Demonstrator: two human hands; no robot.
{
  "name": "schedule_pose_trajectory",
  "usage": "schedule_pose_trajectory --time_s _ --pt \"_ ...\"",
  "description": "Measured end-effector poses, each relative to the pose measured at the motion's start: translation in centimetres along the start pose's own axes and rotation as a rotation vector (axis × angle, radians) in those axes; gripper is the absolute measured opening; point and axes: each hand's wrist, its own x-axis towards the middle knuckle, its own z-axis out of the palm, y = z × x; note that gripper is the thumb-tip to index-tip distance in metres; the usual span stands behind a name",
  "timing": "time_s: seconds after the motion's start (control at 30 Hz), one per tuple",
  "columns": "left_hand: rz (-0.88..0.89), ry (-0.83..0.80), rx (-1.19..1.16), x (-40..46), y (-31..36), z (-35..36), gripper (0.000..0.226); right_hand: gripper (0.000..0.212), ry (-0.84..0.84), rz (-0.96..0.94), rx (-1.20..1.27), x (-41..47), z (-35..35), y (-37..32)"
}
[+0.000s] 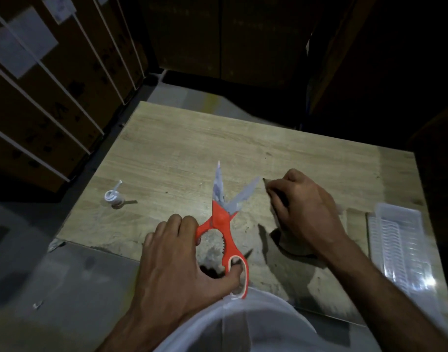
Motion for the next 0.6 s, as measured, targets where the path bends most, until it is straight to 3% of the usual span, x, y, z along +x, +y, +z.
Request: schedule_pose_trajectory --time_s 0.1,0.23,0.3,0.4,0.6 --pt "0.000 -0.009 0.004 0.0 0.0 0.0 0.062 0.020 0.110 0.101 0.056 0.2 -1.4 1.8" --pt "-0.032 -0.030 0.015 -0.2 -0.3 0.3 0.064 0.016 0.361 0.051 0.440 -1.0 -4.6 -0.4" --pt "-0.035 -0.022 0.011 -0.1 -0.2 0.3 0.064 0.019 0.271 -0.036 0.550 -2.5 -4.1 -3.5" --pt "-0.025 -0.022 -0.013 0.0 0.2 0.2 0.063 0.028 0.084 -0.178 0.405 -4.3 -0.8 -6.1" --pt "-0.003 -0.007 0.006 -0.1 0.2 0.2 0.063 0.023 0.092 -0.140 0.229 -3.3 0.6 -3.9"
